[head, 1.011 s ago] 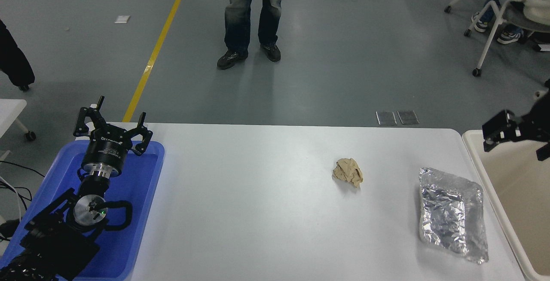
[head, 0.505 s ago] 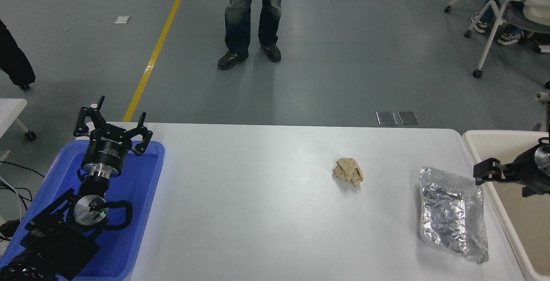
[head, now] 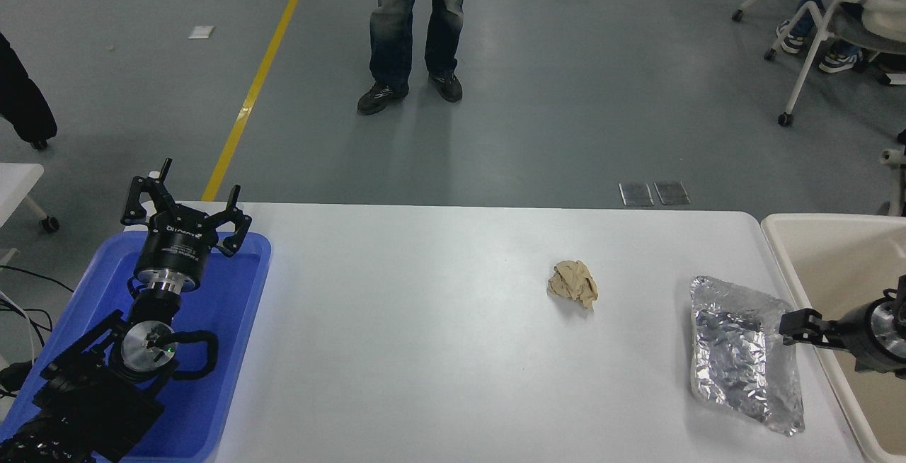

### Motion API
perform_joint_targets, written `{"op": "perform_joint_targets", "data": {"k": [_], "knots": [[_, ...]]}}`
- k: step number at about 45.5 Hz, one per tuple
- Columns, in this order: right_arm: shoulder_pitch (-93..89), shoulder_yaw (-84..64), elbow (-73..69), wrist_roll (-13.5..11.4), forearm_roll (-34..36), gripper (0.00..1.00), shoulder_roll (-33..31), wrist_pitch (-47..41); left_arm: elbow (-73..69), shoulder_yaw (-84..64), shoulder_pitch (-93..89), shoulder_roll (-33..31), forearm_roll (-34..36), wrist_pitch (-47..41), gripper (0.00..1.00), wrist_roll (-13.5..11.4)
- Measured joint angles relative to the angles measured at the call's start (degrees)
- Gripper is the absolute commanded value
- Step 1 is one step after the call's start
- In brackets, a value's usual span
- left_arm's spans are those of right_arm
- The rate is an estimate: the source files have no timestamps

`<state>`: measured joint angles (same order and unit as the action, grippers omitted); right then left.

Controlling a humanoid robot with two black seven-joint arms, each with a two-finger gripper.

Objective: Pick up foil plate and place in dustbin

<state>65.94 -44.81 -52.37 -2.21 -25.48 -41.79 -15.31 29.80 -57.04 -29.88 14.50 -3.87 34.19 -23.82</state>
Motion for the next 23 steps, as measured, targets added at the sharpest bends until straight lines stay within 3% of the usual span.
{"op": "perform_joint_targets", "data": {"k": [23], "knots": [[-7.5,4.6,4.0,0.2,0.0,0.86,3.2,5.8,0.0,0.0,0.0,0.0,0.0,0.0,1.00,0.0]]}}
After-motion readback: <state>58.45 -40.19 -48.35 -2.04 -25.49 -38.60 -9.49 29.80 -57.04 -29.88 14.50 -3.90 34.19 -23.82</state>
